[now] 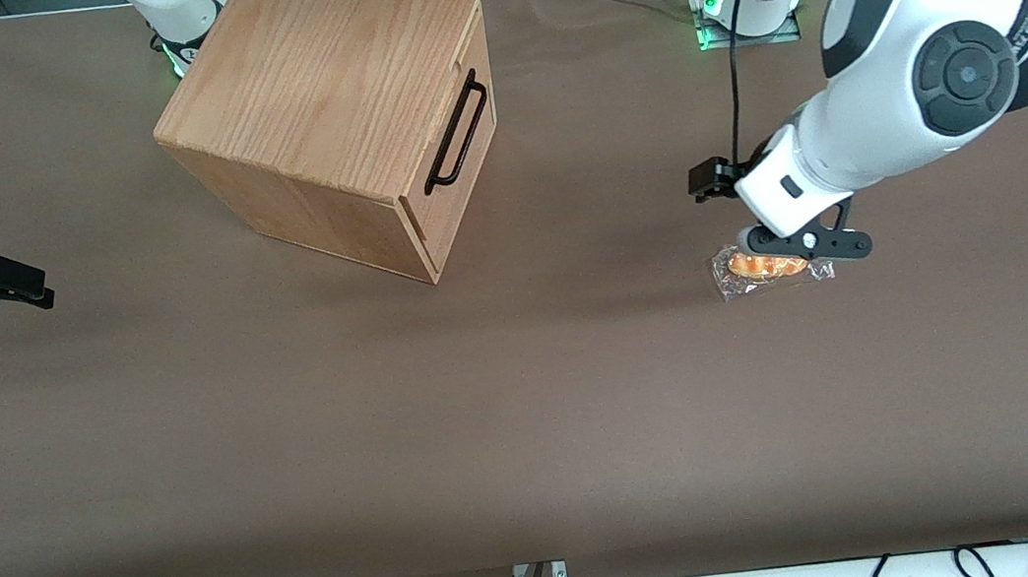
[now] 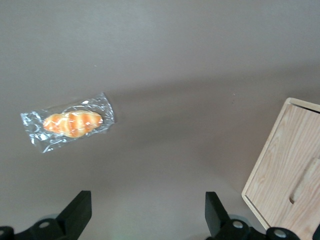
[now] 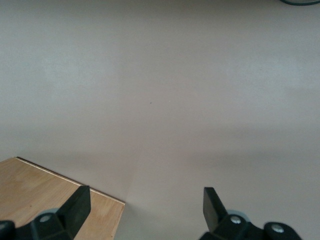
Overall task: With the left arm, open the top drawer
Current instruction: 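Move the left gripper over the pastry toward the black drawer handle, then lower the open left gripper around the black drawer handle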
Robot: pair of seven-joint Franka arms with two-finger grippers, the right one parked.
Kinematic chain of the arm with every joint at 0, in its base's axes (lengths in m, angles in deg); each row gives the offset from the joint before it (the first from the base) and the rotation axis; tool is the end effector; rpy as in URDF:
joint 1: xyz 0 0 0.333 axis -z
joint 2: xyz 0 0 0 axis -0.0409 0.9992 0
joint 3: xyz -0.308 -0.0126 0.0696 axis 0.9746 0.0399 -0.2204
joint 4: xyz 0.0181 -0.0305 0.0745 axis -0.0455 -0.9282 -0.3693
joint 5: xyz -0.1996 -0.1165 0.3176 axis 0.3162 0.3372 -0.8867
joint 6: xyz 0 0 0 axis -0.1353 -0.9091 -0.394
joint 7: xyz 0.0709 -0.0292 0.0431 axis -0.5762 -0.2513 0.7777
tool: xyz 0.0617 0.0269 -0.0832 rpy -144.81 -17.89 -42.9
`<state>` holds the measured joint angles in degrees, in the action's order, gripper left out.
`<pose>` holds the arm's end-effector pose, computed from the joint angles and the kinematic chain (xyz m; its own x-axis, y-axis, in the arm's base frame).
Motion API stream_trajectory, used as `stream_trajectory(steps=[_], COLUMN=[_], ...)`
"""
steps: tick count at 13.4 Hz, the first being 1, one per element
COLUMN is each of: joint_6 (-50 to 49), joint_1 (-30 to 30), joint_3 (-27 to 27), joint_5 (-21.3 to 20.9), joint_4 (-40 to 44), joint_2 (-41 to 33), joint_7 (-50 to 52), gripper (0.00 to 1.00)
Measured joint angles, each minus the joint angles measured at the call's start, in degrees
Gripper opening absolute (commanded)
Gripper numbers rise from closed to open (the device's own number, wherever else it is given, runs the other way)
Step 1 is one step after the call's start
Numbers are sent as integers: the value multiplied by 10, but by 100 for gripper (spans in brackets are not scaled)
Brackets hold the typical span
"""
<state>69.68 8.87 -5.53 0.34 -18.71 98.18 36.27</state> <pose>0.5986 -0.2365 0.5108 0.9597 -0.1564 -0.2337 -0.1238 -0.9812 0.1484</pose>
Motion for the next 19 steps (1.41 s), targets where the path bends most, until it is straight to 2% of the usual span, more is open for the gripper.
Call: stream_trajectory(steps=[10, 19], joint_6=[40, 101], joint_1=[103, 181], joint_3=[4, 5], joint_5=[30, 31], joint_4=[-1, -3], joint_2=[11, 39], joint_7=[86, 159], gripper=[100, 100])
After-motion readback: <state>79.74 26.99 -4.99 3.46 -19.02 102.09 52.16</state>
